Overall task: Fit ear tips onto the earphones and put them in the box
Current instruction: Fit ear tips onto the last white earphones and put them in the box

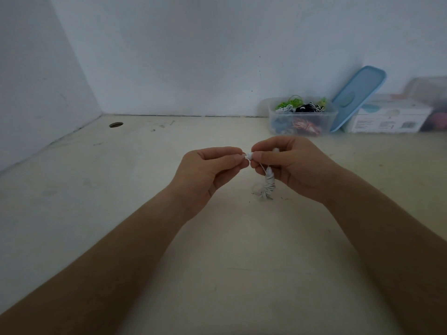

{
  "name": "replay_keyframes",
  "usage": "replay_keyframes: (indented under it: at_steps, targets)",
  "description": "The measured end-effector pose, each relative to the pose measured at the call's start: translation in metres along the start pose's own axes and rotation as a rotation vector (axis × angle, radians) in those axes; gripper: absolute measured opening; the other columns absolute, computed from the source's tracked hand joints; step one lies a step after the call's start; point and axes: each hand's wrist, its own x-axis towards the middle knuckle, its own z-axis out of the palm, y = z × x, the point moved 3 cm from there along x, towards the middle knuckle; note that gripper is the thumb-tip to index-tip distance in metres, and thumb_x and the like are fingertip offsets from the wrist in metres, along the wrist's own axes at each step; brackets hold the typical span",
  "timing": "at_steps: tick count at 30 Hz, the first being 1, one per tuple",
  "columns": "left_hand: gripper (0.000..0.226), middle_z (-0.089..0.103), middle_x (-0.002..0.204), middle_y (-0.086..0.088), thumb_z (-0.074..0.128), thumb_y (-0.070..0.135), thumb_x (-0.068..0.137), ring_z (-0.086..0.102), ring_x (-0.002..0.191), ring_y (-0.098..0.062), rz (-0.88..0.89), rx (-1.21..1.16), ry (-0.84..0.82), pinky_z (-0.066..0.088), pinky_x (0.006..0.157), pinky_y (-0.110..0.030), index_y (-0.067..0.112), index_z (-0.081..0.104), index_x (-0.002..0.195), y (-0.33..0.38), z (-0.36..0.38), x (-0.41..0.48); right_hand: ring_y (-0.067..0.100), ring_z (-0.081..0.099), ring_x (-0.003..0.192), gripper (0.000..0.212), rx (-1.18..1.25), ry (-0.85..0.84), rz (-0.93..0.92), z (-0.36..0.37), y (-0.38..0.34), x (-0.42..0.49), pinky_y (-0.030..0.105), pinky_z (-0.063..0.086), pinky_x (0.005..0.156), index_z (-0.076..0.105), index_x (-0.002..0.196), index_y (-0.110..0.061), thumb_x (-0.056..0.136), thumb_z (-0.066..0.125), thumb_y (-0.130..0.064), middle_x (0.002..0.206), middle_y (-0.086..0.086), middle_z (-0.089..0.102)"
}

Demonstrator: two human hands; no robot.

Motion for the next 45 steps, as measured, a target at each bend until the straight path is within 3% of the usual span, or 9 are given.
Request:
replay_keyframes:
  at_steps: [8, 13, 17, 25, 33, 38, 45]
  targets:
    - [0.016, 0.075, 0.089, -0.011, 0.067, 0.002, 0.083, 0.073, 0.080, -0.018, 0.015, 0.064, -0.069, 0.059, 0.077, -0.022, 0.006, 0.070, 0.098, -0.0012, -0.0009, -0.0006, 0.018, 0.067, 0.063, 0.027, -0.003, -0.017, -0.033, -0.0002, 0.0006, 0.0009, 0.022, 0.057, 0.064, 0.070, 0.092, 0.002, 0.067, 0.074, -0.005, 0.077, 0.015, 0.072]
    - [0.024, 0.075, 0.088, -0.012, 0.070, 0.009, 0.072, 0.073, 0.080, -0.018, 0.019, 0.055, -0.091, 0.059, 0.076, -0.022, 0.006, 0.071, 0.096, -0.0024, -0.0018, 0.0010, 0.018, 0.068, 0.065, 0.028, -0.014, -0.043, -0.053, 0.0000, 0.0002, 0.0007, 0.024, 0.058, 0.067, 0.070, 0.091, 0.001, 0.064, 0.075, -0.006, 0.079, 0.016, 0.072]
    - [0.015, 0.075, 0.088, -0.012, 0.066, 0.000, 0.082, 0.073, 0.079, -0.019, 0.033, 0.072, -0.092, 0.059, 0.076, -0.022, 0.004, 0.071, 0.096, -0.0030, -0.0020, 0.0015, 0.018, 0.068, 0.064, 0.029, -0.040, -0.041, -0.067, 0.0006, -0.0002, 0.0004, 0.024, 0.058, 0.066, 0.070, 0.092, 0.002, 0.064, 0.074, -0.006, 0.078, 0.016, 0.072]
    - [0.020, 0.076, 0.090, -0.014, 0.062, -0.009, 0.086, 0.074, 0.083, -0.021, 0.057, 0.119, -0.094, 0.059, 0.078, -0.023, 0.004, 0.072, 0.097, -0.0015, -0.0008, 0.0000, 0.019, 0.069, 0.067, 0.022, -0.129, -0.009, -0.092, -0.0038, -0.0013, 0.0014, 0.025, 0.058, 0.067, 0.070, 0.095, 0.004, 0.073, 0.075, -0.001, 0.077, 0.016, 0.071]
    - [0.016, 0.076, 0.087, -0.013, 0.069, -0.003, 0.081, 0.074, 0.082, -0.022, 0.111, 0.238, -0.084, 0.058, 0.076, -0.024, 0.006, 0.073, 0.094, 0.0003, -0.0014, -0.0013, 0.019, 0.070, 0.070, 0.032, -0.196, -0.033, -0.078, -0.0030, -0.0031, -0.0014, 0.023, 0.057, 0.068, 0.071, 0.096, 0.004, 0.066, 0.076, -0.008, 0.080, 0.018, 0.072]
    - [0.025, 0.076, 0.087, -0.012, 0.075, 0.012, 0.066, 0.074, 0.082, -0.022, 0.140, 0.277, -0.126, 0.058, 0.074, -0.024, 0.008, 0.074, 0.091, 0.0033, -0.0008, -0.0030, 0.015, 0.070, 0.065, 0.029, -0.171, -0.093, -0.039, -0.0014, -0.0051, -0.0040, 0.020, 0.056, 0.063, 0.071, 0.092, 0.000, 0.065, 0.074, -0.009, 0.075, 0.013, 0.072]
    - [0.016, 0.076, 0.086, -0.014, 0.074, 0.003, 0.075, 0.075, 0.083, -0.025, 0.154, 0.337, -0.129, 0.058, 0.074, -0.024, 0.009, 0.075, 0.090, 0.0042, -0.0025, -0.0034, 0.015, 0.069, 0.064, 0.026, -0.205, -0.121, -0.017, -0.0020, -0.0042, -0.0047, 0.020, 0.057, 0.063, 0.072, 0.091, -0.003, 0.065, 0.073, -0.010, 0.076, 0.011, 0.073]
